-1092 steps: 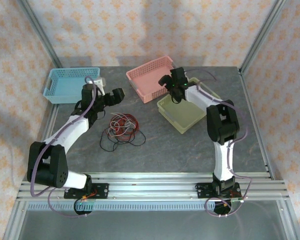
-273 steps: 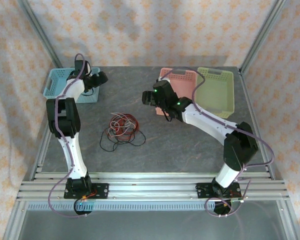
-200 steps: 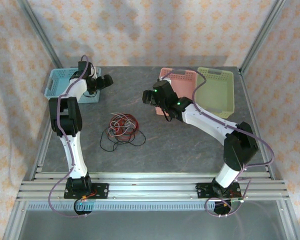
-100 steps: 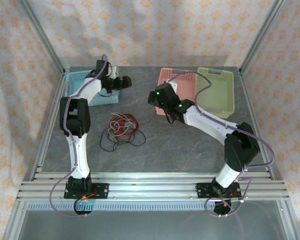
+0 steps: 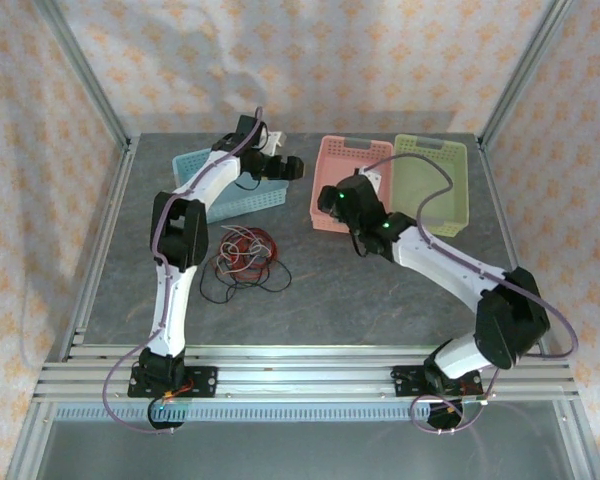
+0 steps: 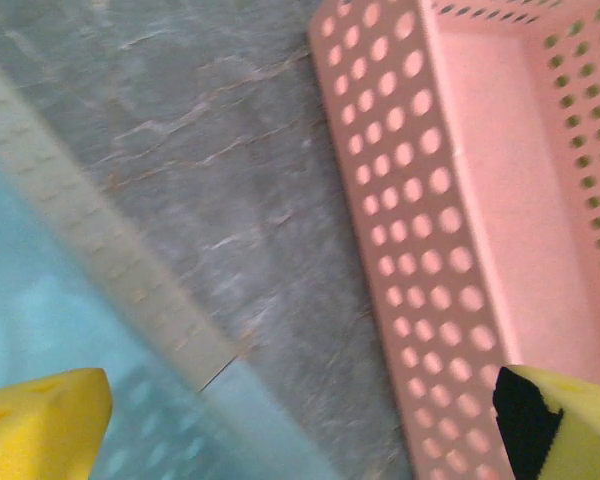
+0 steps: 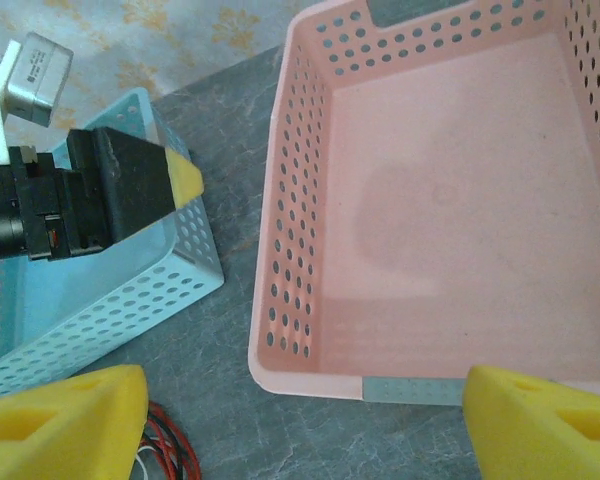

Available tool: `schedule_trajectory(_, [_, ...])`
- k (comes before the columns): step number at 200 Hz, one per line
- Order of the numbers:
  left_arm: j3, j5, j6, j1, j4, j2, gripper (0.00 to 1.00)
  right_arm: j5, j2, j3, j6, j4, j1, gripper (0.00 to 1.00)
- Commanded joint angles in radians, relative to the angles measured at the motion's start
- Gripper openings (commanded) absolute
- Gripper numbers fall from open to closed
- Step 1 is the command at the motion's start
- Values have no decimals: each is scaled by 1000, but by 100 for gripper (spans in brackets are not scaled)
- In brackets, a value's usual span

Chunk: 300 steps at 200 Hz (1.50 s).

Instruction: Untangle the cables

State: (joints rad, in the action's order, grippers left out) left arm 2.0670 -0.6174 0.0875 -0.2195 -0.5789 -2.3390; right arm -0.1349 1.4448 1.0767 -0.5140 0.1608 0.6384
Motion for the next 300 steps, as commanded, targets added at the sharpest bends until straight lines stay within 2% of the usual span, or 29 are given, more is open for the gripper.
schedule_trajectory(1, [-72,186,-243,15,-115,141,99,2,-69,-37,68,-85,3,83])
schedule_trajectory(22, [-228,295,-386,18,-77,261,99,9,-102,-59,108,-111,4,84])
schedule_trajectory(40, [-342,295,-461,28,-48,344,99,19,-134,-83,133,-143,3,85])
schedule_trajectory(67, [-441,287,-486,66,-23,401,98,66,-185,-117,148,-199,4,88])
schedule_trajectory(90, [-469,258,-509,100,-56,399,96,136,-193,-123,154,-228,3,91])
schedule_trajectory(125, [-479,239,-536,101,-105,375,92,243,-170,-108,153,-246,3,92])
schedule_trajectory(135, [-468,236,-534,99,-113,361,87,254,-161,-108,154,-251,3,91])
schedule_trajectory(175, [-435,286,-530,94,-128,312,80,265,-152,-104,158,-232,3,90])
schedule_trajectory(196, [-420,298,-529,91,-133,292,69,251,-154,-106,158,-217,3,89])
schedule_trajectory(216, [-393,301,-529,83,-146,275,50,247,-154,-101,164,-203,4,88])
schedule_trajectory(244, [-359,314,-524,67,-151,256,32,236,-153,-100,167,-195,4,87])
schedule_trajectory(300, [-188,391,-478,21,-171,137,13,177,-138,-83,151,-139,4,84])
